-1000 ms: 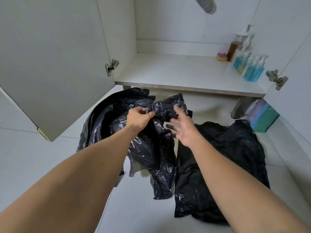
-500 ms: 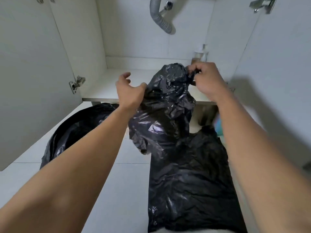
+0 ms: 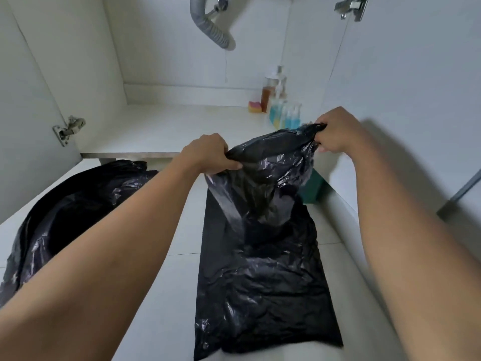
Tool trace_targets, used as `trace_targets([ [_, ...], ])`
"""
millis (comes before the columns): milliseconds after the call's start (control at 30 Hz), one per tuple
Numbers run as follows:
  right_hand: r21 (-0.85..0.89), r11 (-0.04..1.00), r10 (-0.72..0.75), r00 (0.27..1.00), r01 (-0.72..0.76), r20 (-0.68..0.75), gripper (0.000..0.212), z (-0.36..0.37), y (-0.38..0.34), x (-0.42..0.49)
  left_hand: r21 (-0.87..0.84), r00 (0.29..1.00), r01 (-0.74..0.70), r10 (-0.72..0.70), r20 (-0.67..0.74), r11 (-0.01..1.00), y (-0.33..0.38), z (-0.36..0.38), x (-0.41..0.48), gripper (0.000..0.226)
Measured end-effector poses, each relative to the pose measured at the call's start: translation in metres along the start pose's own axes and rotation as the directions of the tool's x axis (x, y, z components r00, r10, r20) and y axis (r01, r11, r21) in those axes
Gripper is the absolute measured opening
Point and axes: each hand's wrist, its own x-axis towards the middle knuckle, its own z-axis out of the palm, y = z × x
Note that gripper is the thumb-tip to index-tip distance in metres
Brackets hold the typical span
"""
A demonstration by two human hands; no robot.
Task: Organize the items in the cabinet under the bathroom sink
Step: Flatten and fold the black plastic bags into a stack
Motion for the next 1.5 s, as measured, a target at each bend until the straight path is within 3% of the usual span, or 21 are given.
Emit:
trace_targets([
  [167,0.269,0.913,0.271,0.948,-0.308,0.167,0.048,0.018,0.019,0.002,-0.261,0.966,0.194,-0.137,0.221,0.946,0.002,-0.007,-0.005,0.030],
  [200,0.309,0.912,0.246,0.963,-0.270,0.113,0.038,0.021,0.018,0.001,-0.362,0.970,0.216,-0.159,0.182,0.907,0.006,-0.008,-0.003,0.027],
  [267,0.338,0.938,0.145,0.972,-0.075,-0.186,0.005,0.021,0.013,0.001,-0.474,0.976,0.121,-0.192,-0.103,0.872,0.016,-0.011,0.005,0.023],
  [300,0.358,0.931,0.074,0.921,0.073,-0.382,0.007,0.020,0.009,-0.002,-0.481,0.924,0.014,-0.195,-0.328,0.876,0.022,-0.014,0.009,0.022],
  [367,0.317,0.823,-0.069,0.636,0.472,-0.768,0.012,0.023,0.004,-0.015,-0.414,0.685,-0.292,-0.114,-0.720,0.863,0.034,-0.017,0.004,0.026],
  [400,0.231,0.772,-0.126,0.499,0.593,-0.858,0.010,0.031,0.006,-0.024,-0.349,0.578,-0.429,-0.044,-0.815,0.833,0.038,-0.012,-0.003,0.027],
  [433,0.164,0.774,-0.163,0.443,0.612,-0.882,0.011,0.044,0.014,-0.033,-0.295,0.537,-0.500,0.024,-0.843,0.814,0.037,0.003,-0.009,0.029],
  [467,0.141,0.822,-0.187,0.495,0.552,-0.848,0.014,0.061,0.030,-0.041,-0.268,0.574,-0.495,0.080,-0.815,0.827,0.030,0.026,-0.014,0.033],
  [500,0.155,0.891,-0.176,0.639,0.427,-0.749,0.018,0.081,0.047,-0.052,-0.256,0.677,-0.417,0.110,-0.728,0.872,0.018,0.057,-0.019,0.037],
  [567,0.041,0.993,-0.084,0.911,0.110,-0.405,0.024,0.124,0.088,-0.078,-0.216,0.932,-0.107,0.022,-0.361,0.970,-0.012,0.121,-0.032,0.034],
  [633,-0.189,0.980,0.042,0.993,-0.062,-0.109,0.022,0.156,0.121,-0.103,-0.122,0.996,0.091,-0.088,0.033,0.988,-0.038,0.169,-0.050,0.029],
  [700,-0.363,0.922,0.185,0.977,-0.134,0.108,0.014,0.170,0.138,-0.120,-0.054,0.957,0.144,-0.125,0.261,0.988,-0.052,0.196,-0.070,0.026],
  [800,-0.461,0.867,0.375,0.858,-0.190,0.352,0.027,0.177,0.150,-0.134,0.006,0.910,0.184,-0.173,0.377,0.983,-0.060,0.216,-0.093,0.025],
  [933,-0.060,0.787,0.544,0.645,-0.614,0.537,0.088,0.175,0.162,-0.142,0.057,0.905,0.164,-0.174,0.389,0.985,-0.060,0.217,-0.112,0.025],
  [1000,0.032,0.703,0.588,0.605,-0.711,0.537,0.107,0.174,0.164,-0.144,0.106,0.907,0.127,-0.159,0.391,0.986,-0.060,0.214,-0.121,0.027],
  [1067,0.095,0.688,0.618,0.650,-0.719,0.443,0.078,0.174,0.166,-0.147,0.074,0.859,0.124,-0.145,0.491,0.989,-0.061,0.211,-0.127,0.032],
  [1167,0.068,0.740,0.622,0.718,-0.670,0.313,0.020,0.177,0.174,-0.152,-0.082,0.689,0.280,-0.141,0.711,0.957,-0.057,0.203,-0.132,0.056],
  [1267,0.088,0.713,0.615,0.681,-0.696,0.398,0.011,0.176,0.177,-0.159,-0.192,0.625,0.490,-0.190,0.757,0.850,-0.048,0.194,-0.133,0.075],
  [1367,0.130,0.717,0.596,0.699,-0.685,0.395,0.031,0.173,0.180,-0.161,-0.257,0.760,0.434,-0.198,0.618,0.864,-0.040,0.198,-0.138,0.090],
  [1433,0.164,0.710,0.604,0.713,-0.684,0.357,0.043,0.174,0.182,-0.161,-0.125,0.892,0.282,-0.211,0.400,0.951,-0.035,0.214,-0.154,0.099],
  [1500,0.195,0.692,0.609,0.708,-0.695,0.358,0.049,0.175,0.181,-0.161,0.078,0.936,0.147,-0.164,0.311,0.986,-0.031,0.238,-0.183,0.111],
])
